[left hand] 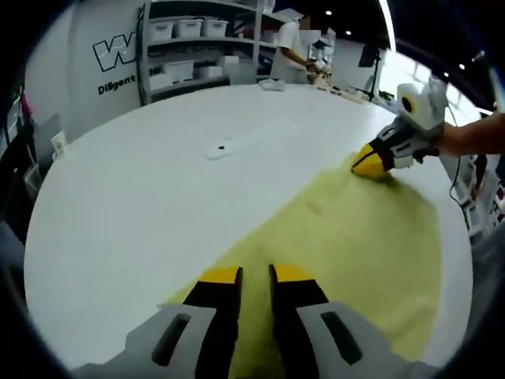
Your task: Fold the garment on the visible template until the final outline fits inside the template.
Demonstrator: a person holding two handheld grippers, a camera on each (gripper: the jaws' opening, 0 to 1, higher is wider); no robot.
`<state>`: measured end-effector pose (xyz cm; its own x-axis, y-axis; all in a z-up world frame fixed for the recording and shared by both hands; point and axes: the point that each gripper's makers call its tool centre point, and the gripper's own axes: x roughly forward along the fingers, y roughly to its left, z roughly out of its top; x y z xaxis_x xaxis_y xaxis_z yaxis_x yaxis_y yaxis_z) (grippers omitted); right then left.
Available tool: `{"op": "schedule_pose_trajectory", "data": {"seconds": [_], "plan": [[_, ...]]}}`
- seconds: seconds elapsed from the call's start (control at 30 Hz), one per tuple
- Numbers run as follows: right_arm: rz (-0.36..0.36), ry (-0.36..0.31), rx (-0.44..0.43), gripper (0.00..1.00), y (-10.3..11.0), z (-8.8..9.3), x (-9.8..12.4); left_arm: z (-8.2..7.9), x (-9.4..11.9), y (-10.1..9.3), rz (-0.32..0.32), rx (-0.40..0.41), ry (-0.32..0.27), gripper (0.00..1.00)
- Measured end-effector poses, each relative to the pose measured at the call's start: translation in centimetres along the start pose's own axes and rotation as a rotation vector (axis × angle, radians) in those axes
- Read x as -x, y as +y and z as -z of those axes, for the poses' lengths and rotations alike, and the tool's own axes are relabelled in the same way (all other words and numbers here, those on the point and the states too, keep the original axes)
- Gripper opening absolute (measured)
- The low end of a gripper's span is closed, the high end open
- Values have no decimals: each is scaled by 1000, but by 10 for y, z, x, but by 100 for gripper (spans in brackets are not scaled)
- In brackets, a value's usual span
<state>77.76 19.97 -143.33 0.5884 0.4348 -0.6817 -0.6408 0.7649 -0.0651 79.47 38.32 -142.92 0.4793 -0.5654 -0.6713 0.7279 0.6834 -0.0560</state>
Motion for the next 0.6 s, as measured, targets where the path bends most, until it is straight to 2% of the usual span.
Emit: {"op": "schedule_pose_trajectory", "data": {"seconds": [0.07, 0.13, 0.2, 0.27, 0.33, 0.4, 0.6], "plan": [[1, 12, -7, 0, 0, 2, -2, -5, -3, 1, 5, -5, -17, 20], [4, 11, -8, 0, 1, 1, -1, -11, -7, 2, 5, 9, -32, 30], [5, 11, -23, 0, 1, 1, -3, -15, -10, 3, -3, 3, -37, 32], [5, 10, -21, 0, 3, 0, -3, -15, -14, -2, 16, 2, -32, 28], [5, 10, -15, 0, 4, 0, -3, -12, -16, -6, 31, -18, -14, 16], [6, 9, -11, 0, 1, 0, -3, -14, -16, -6, 20, -66, -19, 6], [10, 4, -12, 0, -3, 1, -3, -14, -14, -4, 15, -57, -3, 3]]}}
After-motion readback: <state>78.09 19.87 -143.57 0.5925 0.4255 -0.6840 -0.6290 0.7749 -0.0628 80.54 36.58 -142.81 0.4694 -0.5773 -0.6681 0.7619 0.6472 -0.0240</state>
